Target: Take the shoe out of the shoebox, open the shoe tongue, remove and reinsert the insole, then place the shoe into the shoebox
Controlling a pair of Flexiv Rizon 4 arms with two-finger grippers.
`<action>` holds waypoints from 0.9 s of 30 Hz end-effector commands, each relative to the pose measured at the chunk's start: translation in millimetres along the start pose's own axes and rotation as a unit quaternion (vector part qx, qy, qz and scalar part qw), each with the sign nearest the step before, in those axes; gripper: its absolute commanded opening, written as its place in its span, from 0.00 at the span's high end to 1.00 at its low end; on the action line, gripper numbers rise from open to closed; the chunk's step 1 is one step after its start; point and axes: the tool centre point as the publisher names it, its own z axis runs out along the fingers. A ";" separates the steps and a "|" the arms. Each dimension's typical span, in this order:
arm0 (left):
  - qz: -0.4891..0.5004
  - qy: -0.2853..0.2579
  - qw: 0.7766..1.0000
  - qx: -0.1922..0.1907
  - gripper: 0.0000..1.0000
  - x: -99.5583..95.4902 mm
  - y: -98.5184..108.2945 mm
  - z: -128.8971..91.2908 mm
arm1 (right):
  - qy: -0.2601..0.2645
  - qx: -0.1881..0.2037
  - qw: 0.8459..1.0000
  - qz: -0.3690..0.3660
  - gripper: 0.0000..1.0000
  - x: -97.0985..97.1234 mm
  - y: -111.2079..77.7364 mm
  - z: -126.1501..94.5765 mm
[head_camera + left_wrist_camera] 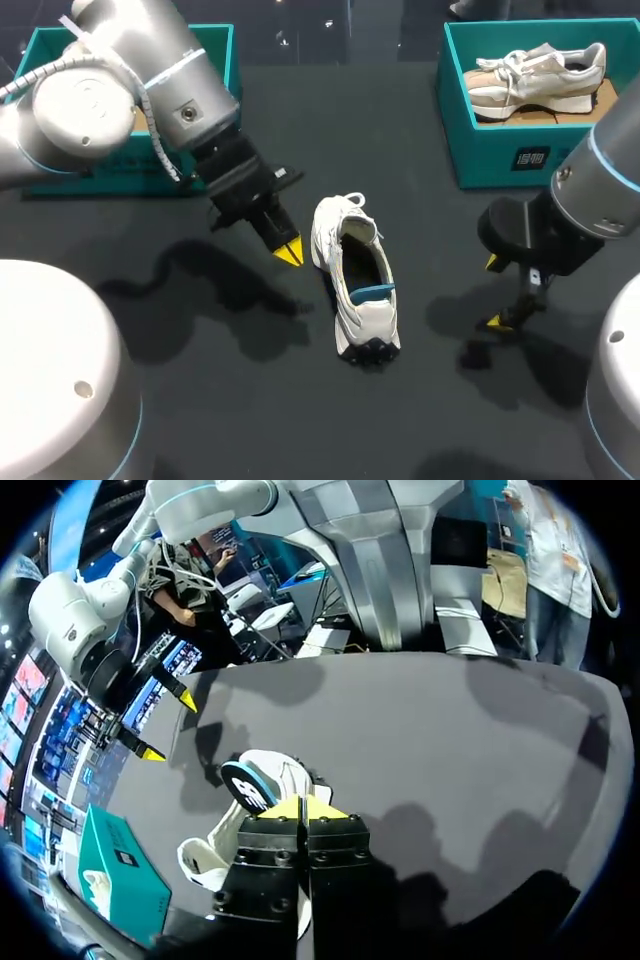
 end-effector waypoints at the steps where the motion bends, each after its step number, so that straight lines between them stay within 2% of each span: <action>1: 0.000 0.026 1.000 0.001 1.00 -3.3 2.1 0.1 | -0.001 -0.001 1.000 -0.001 0.00 1.8 -1.0 0.3; 8: 0.000 0.026 1.000 0.001 1.00 -3.3 2.1 0.1 | -0.001 -0.001 1.000 -0.001 0.00 1.8 -1.0 0.3; 19: 0.043 0.085 0.995 -0.030 1.00 -13.8 3.8 -2.7 | -0.007 0.005 0.999 0.035 0.00 13.1 -26.5 -12.8; 27: 0.078 0.122 0.989 -0.042 1.00 -26.4 1.3 -3.6 | -0.008 0.003 0.999 0.040 0.00 13.0 -30.1 -13.4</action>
